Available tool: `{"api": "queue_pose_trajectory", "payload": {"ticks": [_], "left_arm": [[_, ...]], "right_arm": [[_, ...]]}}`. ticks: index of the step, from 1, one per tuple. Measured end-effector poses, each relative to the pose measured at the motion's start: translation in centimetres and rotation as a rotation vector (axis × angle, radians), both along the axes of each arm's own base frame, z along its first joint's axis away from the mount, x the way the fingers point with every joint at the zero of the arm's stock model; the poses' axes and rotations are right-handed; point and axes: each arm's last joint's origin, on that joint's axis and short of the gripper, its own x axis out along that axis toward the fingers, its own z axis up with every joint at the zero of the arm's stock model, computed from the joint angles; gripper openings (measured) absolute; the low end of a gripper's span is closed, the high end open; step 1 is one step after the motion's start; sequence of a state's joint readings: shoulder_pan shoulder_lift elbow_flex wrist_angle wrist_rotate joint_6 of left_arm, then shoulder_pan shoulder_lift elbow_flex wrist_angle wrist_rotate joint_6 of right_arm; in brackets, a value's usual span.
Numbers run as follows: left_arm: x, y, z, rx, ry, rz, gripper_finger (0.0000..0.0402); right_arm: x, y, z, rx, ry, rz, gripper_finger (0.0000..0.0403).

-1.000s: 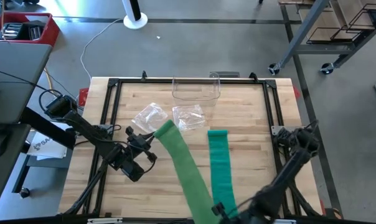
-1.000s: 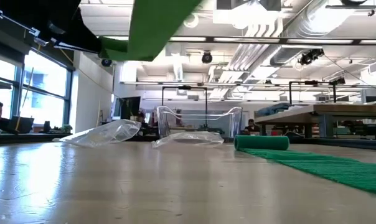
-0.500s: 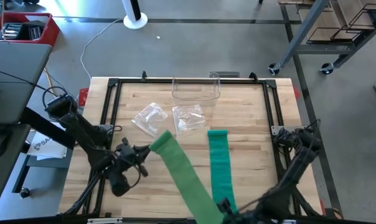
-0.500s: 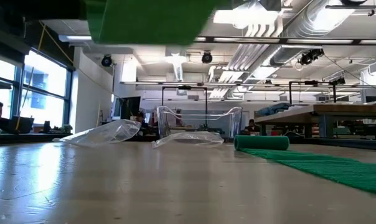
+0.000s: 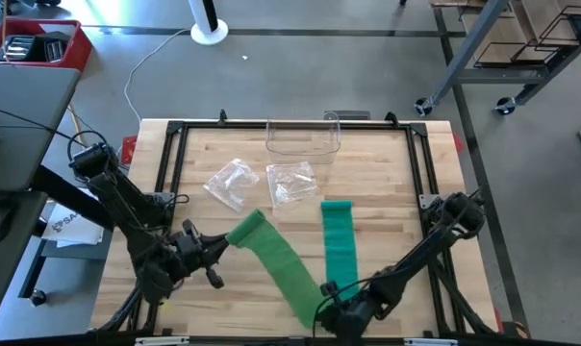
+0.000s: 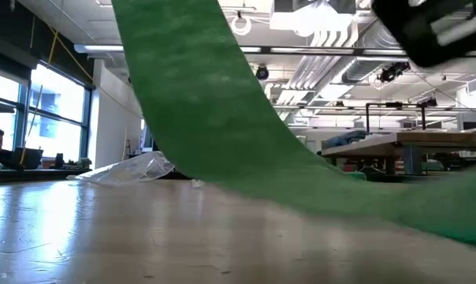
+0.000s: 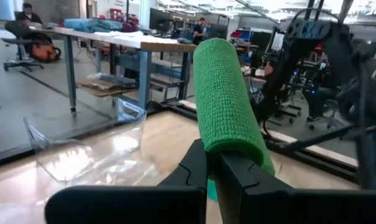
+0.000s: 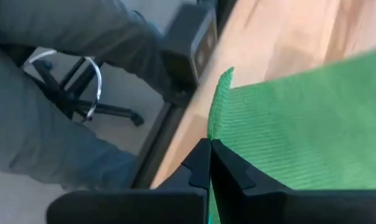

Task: Roll bandage
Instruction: Roll the green bandage on the table

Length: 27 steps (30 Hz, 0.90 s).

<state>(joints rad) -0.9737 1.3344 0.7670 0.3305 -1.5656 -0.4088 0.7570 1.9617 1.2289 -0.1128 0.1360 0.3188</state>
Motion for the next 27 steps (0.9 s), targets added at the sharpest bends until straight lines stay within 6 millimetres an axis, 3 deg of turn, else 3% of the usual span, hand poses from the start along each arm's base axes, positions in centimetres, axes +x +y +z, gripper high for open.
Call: {"api": "queue_pose_trajectory", "payload": {"ticks": [11, 22, 27], "left_arm": [[-1.2, 1.6, 5.3, 0.019, -0.013, -0.072, 0.0003], [-3.3, 4.7, 9.7, 0.032, -0.103, -0.16, 0.0003], [-4.3, 6.3, 11.4, 0.016, -0.227, -0.259, 0.0003]], "right_arm": [[-2.6, -2.3, -5.0, 0.119, 0.024, -0.107, 0.0], [-4.9, -1.1, -5.7, 0.162, 0.012, -0.12, 0.0], [-5.4, -0.7, -5.8, 0.158, 0.009, -0.122, 0.0]]}}
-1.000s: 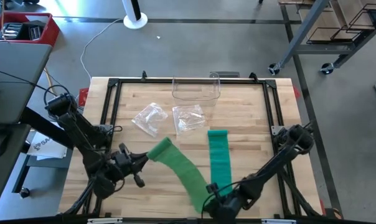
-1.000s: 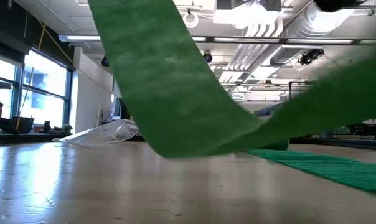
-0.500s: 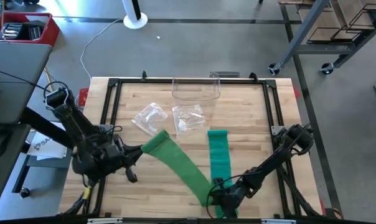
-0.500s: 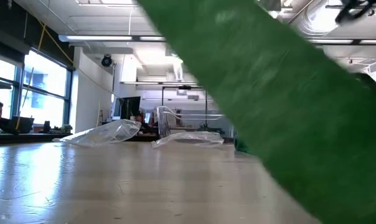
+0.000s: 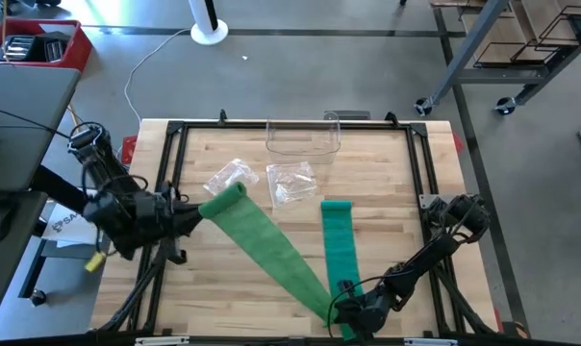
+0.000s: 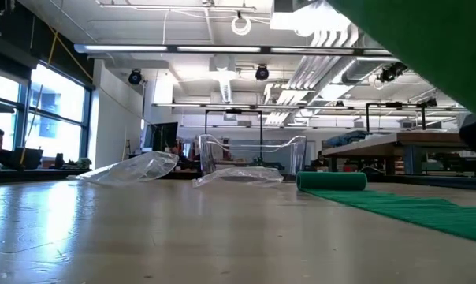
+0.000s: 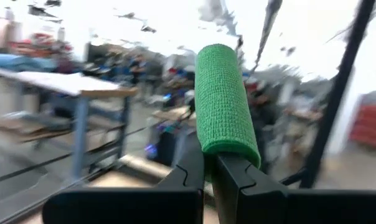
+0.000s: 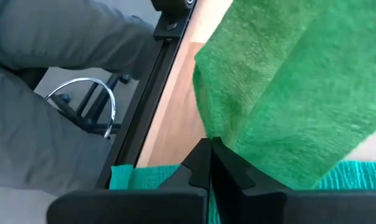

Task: Roll bandage
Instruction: Roll the green bandage on the table

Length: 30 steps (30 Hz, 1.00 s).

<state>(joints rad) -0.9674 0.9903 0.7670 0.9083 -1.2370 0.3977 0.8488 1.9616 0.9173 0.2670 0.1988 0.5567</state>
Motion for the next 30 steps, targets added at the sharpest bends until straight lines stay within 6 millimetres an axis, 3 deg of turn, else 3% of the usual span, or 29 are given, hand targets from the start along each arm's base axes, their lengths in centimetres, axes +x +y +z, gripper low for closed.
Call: {"api": "queue_pose_trajectory", "payload": {"ticks": [12, 20, 30], "left_arm": [[-2.4, 3.1, 2.5, -0.087, -0.166, -0.098, 0.0003], [-5.3, 6.8, 3.9, -0.212, -0.21, -0.086, 0.0003], [-6.8, 8.8, 4.3, -0.26, -0.202, -0.091, 0.0003]], "right_arm": [[-0.1, -0.1, -0.1, -0.011, 0.016, -0.011, 0.0], [-0.2, -0.1, -0.2, -0.015, 0.026, -0.017, 0.0], [-0.2, -0.1, -0.1, -0.009, 0.026, -0.026, 0.0]]}}
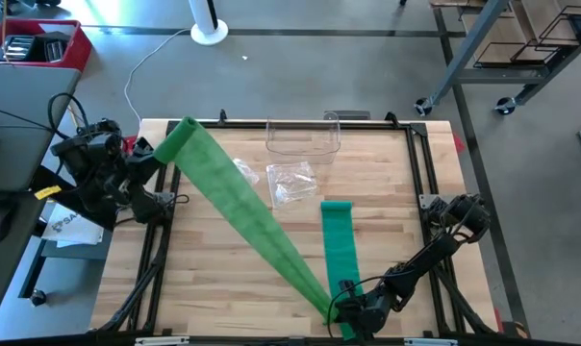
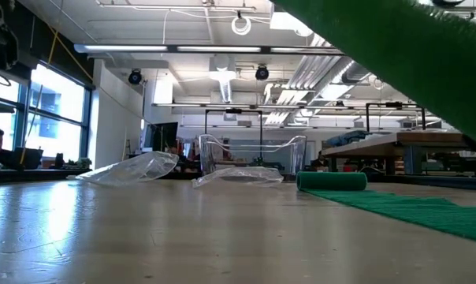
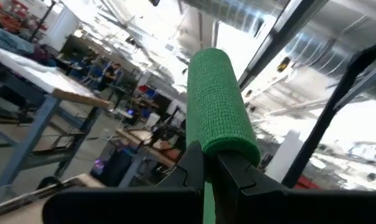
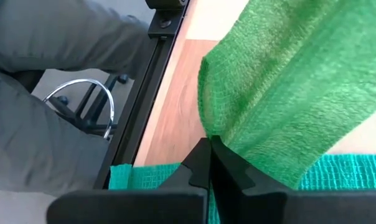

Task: Roll bandage
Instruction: Roll the green bandage on the table

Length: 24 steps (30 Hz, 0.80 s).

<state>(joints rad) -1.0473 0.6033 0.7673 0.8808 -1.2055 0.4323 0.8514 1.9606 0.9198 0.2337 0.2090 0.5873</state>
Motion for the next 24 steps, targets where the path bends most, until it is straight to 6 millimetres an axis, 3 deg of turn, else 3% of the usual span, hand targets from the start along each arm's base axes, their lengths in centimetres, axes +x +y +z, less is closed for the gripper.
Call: {"api": "queue_pose_trajectory", "payload": {"ticks": [6, 10, 17, 24], "left_arm": [[0.1, -0.1, -1.0, -0.017, 0.306, 0.173, 0.0003], [0.4, -0.6, -1.1, 0.067, 0.371, 0.204, 0.0003], [1.0, -1.1, -1.3, 0.173, 0.423, 0.252, 0.0003], [2.3, -1.7, -1.9, 0.268, 0.486, 0.348, 0.0003]], "right_arm": [[1.1, 1.7, 2.0, 0.012, -0.018, 0.025, 0.0], [1.5, 3.4, 4.4, -0.042, 0.026, 0.05, 0.0], [0.9, 6.7, 10.5, -0.142, 0.04, 0.069, 0.0], [-1.6, 10.0, 17.1, -0.163, -0.089, 0.069, 0.0]]}}
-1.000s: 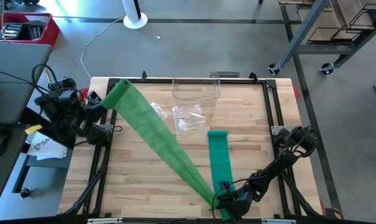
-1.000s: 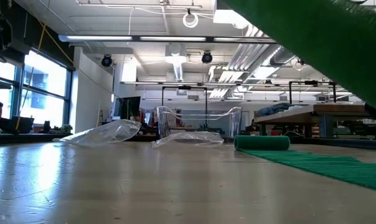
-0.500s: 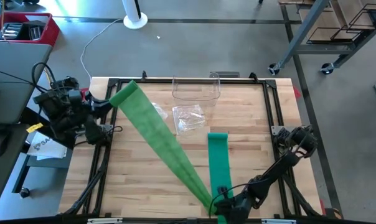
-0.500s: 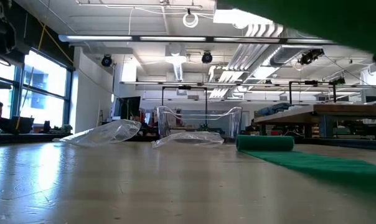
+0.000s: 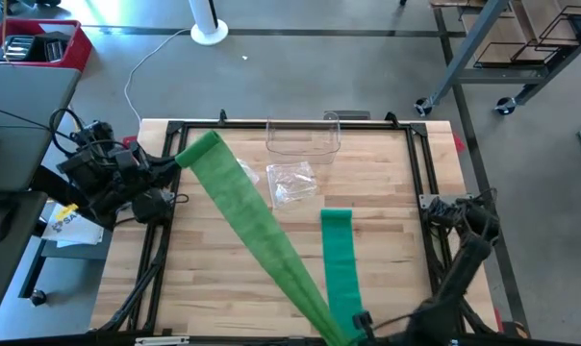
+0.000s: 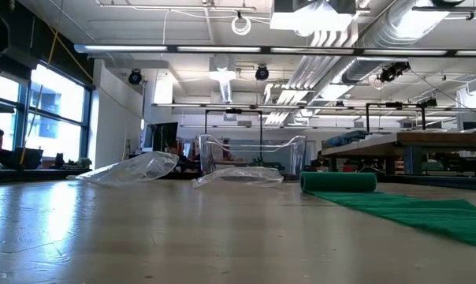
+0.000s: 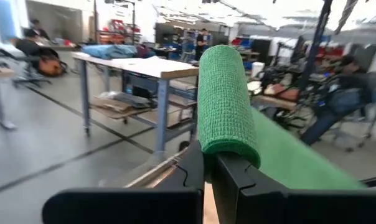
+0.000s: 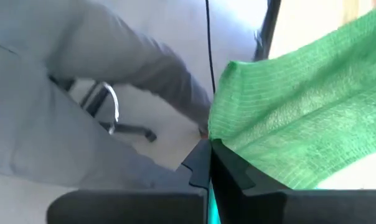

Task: Roll bandage
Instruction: Roll the green bandage on the table

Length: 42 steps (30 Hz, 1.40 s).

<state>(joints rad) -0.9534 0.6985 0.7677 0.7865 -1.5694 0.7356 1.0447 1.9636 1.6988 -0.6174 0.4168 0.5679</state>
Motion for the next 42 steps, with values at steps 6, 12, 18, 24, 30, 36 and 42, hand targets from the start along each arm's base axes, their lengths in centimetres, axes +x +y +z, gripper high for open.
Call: {"api": "queue_pose_trajectory", "payload": {"ticks": [6, 12, 18, 24, 30, 36, 42], "left_arm": [[1.3, -0.6, -1.2, 0.069, 0.054, 0.064, 0.0003], [3.1, -1.9, -3.0, 0.105, 0.084, 0.107, 0.0003], [4.7, -3.6, -3.9, 0.13, 0.088, 0.08, 0.0003], [7.3, -6.6, -3.5, 0.185, 0.128, 0.069, 0.0003], [10.7, -11.9, 0.2, 0.309, 0.211, 0.033, 0.0003], [13.1, -18.1, 5.1, 0.357, 0.243, -0.006, 0.0003], [14.3, -24.8, 6.4, 0.393, 0.259, -0.069, 0.0003]], "right_arm": [[-3.1, 1.9, 4.8, 0.008, -0.136, 0.0, 0.0], [-4.9, 2.6, 8.1, -0.049, -0.31, 0.003, 0.0], [-4.5, 2.2, 8.4, -0.104, -0.338, -0.014, 0.0], [-3.2, 0.5, 7.5, -0.145, -0.247, -0.103, 0.0], [-2.5, -0.5, 7.1, -0.178, -0.205, -0.156, 0.0], [-2.5, -0.5, 7.0, -0.196, -0.211, -0.156, 0.0], [-2.4, -0.6, 7.1, -0.189, -0.213, -0.164, 0.0001]]}}
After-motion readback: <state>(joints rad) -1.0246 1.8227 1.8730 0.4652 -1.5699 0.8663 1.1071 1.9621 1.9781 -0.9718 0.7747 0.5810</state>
